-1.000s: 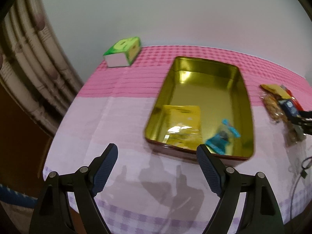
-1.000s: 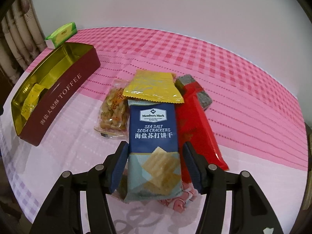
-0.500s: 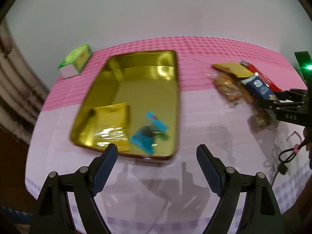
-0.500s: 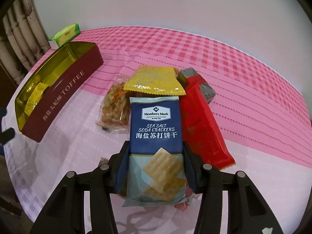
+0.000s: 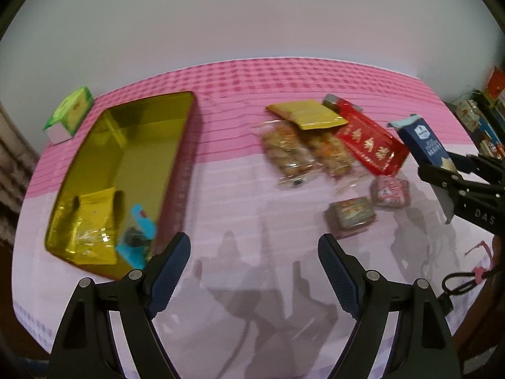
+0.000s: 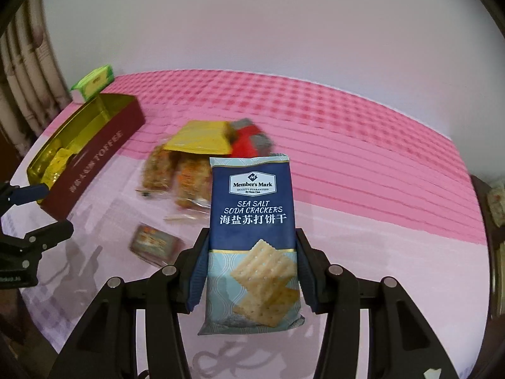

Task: Organize snacks
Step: 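Grasp the blue soda cracker pack with the right gripper while the left gripper grasps the brown cake box, then place the brown cake box into the tin with the left gripper and release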

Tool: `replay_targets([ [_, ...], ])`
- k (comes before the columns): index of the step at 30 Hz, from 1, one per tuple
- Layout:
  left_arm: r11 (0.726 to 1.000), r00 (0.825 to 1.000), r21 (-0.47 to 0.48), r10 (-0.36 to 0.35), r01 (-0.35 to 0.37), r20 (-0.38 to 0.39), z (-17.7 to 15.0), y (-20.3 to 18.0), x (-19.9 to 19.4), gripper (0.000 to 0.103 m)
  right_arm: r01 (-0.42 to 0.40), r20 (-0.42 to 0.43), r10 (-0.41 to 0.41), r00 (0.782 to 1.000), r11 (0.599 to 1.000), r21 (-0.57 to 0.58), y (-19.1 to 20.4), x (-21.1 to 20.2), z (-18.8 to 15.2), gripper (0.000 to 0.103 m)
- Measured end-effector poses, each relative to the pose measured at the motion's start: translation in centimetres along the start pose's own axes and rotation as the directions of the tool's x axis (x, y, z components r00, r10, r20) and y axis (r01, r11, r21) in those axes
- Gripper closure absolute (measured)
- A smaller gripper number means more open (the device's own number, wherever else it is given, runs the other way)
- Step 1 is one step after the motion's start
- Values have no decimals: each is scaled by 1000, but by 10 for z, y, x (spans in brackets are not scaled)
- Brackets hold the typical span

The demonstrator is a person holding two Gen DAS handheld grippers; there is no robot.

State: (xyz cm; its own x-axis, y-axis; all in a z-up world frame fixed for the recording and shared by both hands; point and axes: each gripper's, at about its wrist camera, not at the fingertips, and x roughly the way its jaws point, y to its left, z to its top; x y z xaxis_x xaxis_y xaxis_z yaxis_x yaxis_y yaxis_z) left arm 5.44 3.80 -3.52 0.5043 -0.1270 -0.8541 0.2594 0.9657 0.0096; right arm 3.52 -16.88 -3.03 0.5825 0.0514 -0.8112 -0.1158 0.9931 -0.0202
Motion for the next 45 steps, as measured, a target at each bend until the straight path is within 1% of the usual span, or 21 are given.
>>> replay_targets([
  [5,999,999,9,-42,42,-8,7,-25,9,20,49,-10,-48,999,997,66,-31,-5,-18,57],
  [9,997,997,17,-79,79,-16,11,-45,17,20,71,-27,-68,997,990,119,-50,-4,-33,57],
  [14,996,996,41,-83,84,-36,15,-64,31,20,89,-56,-81,995,984,152,-61,5,-48,57],
  [19,997,995,15,-76,77,-63,20,-70,48,20,79,-69,-68,995,983,167,-62,11,-54,57],
  [24,997,994,-33,-68,65,-81,21,-67,59,20,61,-77,-48,996,982,180,-64,14,-55,57],
  [27,996,993,-58,-77,72,-86,21,-64,64,20,56,-85,-41,996,980,188,-65,15,-56,57],
  [31,995,993,-57,-82,78,-80,20,-65,65,25,51,-90,-34,995,979,195,-65,16,-56,57],
  [33,994,992,-56,-96,92,-85,20,-65,67,32,50,-91,-32,995,979,196,-65,17,-56,56],
  [37,990,987,-69,-127,121,-93,20,-66,69,40,51,-91,-34,995,980,193,-67,18,-56,56],
  [39,988,984,-64,-146,140,-100,20,-68,69,50,52,-92,-35,995,980,191,-66,19,-57,56],
  [40,987,983,-63,-151,145,-101,19,-69,69,53,53,-92,-36,995,981,189,-66,19,-57,56],
  [41,988,984,-61,-148,143,-99,19,-69,69,55,54,-91,-37,995,980,190,-66,18,-56,56],
  [45,987,984,-56,-153,148,-95,19,-69,68,56,57,-91,-41,995,981,187,-65,18,-57,56],
])
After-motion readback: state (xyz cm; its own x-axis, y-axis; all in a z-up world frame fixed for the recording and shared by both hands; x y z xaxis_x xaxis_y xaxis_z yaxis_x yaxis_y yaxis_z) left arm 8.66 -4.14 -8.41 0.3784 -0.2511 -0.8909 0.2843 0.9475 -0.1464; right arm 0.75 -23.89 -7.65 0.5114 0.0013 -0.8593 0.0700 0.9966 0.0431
